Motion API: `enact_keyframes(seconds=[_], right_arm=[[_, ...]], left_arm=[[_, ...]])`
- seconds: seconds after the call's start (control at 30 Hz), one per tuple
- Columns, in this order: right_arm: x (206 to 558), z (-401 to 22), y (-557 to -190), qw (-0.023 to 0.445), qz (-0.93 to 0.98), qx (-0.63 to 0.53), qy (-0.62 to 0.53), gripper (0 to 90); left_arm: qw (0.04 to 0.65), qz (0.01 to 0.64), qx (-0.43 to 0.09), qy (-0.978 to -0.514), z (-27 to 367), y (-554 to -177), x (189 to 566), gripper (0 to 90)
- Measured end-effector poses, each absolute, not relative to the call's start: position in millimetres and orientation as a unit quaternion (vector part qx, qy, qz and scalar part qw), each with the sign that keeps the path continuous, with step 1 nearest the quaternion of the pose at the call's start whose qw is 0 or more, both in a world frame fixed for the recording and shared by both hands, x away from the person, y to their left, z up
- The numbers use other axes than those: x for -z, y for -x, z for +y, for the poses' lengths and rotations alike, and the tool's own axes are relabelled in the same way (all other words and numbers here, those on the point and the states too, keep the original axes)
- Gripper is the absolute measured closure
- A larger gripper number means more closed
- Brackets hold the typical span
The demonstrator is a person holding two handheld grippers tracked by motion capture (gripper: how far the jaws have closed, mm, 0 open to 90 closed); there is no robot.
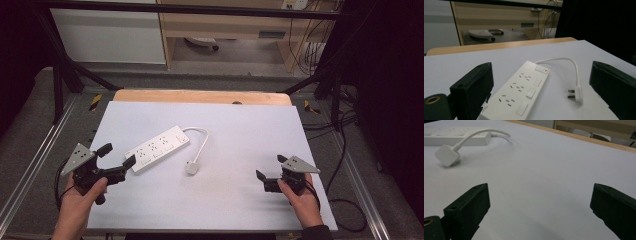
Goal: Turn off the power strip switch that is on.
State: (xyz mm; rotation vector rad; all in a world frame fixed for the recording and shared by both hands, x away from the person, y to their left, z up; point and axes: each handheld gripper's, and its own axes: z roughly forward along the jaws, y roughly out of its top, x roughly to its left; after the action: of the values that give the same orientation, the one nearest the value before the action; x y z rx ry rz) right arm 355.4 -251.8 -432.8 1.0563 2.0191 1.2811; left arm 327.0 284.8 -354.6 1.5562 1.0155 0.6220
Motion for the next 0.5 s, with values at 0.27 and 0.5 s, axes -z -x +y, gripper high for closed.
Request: enact_keyframes(seconds=[0.27,0.5], right_arm=[[431.5,-252.8,-354.8,0.265,0.742,-0.475,-0.392,3.2],[430.8,-253.5,-353.8,0.267,0.742,-0.477,-0.389,3.2]], left_arm=[[0.557,0.426,-0.268,-0.661,281.2,-334.2,348.5,5.2],[0.559,0.423,-0.268,-0.661,276.9,-346.2,345.3,5.1]])
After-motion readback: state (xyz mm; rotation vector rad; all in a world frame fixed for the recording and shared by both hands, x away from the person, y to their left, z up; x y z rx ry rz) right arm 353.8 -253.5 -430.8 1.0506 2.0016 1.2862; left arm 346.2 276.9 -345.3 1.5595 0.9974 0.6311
